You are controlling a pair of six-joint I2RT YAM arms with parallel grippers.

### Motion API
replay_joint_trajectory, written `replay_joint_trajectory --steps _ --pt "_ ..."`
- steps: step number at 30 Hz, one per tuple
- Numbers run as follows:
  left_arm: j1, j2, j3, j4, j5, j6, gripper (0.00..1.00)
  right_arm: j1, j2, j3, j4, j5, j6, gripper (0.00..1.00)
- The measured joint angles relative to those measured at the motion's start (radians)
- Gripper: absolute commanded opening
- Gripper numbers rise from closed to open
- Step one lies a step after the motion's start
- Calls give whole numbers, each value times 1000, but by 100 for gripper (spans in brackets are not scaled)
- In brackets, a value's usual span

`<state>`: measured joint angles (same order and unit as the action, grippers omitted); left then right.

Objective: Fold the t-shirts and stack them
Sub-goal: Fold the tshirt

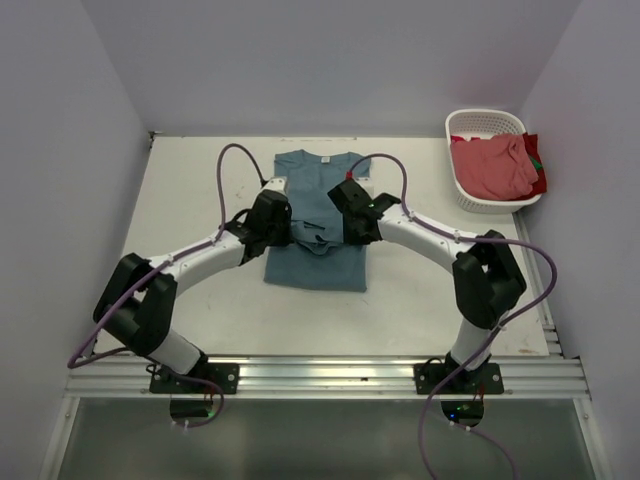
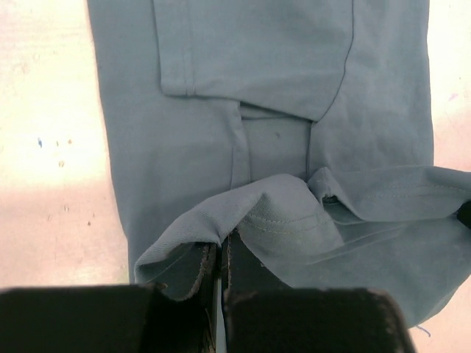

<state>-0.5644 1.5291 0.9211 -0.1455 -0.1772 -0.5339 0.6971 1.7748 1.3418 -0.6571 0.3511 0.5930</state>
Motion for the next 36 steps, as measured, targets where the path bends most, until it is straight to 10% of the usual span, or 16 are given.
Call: replay_joint_trajectory --steps 6,7,8,9,11,13,29,30,32,33,36 --pt "39 130 124 -3 31 29 0 -54 71 103 -3 -2 -30 2" --pt "52 159 156 -6 36 34 0 -68 95 138 -9 -1 -36 23" --pt "67 190 192 -9 42 40 0 -85 125 182 -12 0 -39 72" --pt "83 222 236 -18 45 47 22 -103 159 235 -19 0 -42 98" --pt "116 279 318 -33 49 59 100 -140 237 356 -50 4 -55 99" --pt "154 333 410 -62 40 50 100 -180 317 492 -84 17 -64 99" --pt "210 164 241 -34 126 39 100 -219 79 198 -57 -12 -85 98" --pt "210 174 241 -25 151 40 100 -219 77 194 -52 -22 -85 92" --pt "211 202 243 11 218 46 98 -220 77 188 -36 -60 -98 21" --pt "211 222 248 25 256 48 94 -220 77 186 -31 -74 -95 0" --pt "211 300 281 76 386 46 64 -220 81 185 -7 -140 -98 0"
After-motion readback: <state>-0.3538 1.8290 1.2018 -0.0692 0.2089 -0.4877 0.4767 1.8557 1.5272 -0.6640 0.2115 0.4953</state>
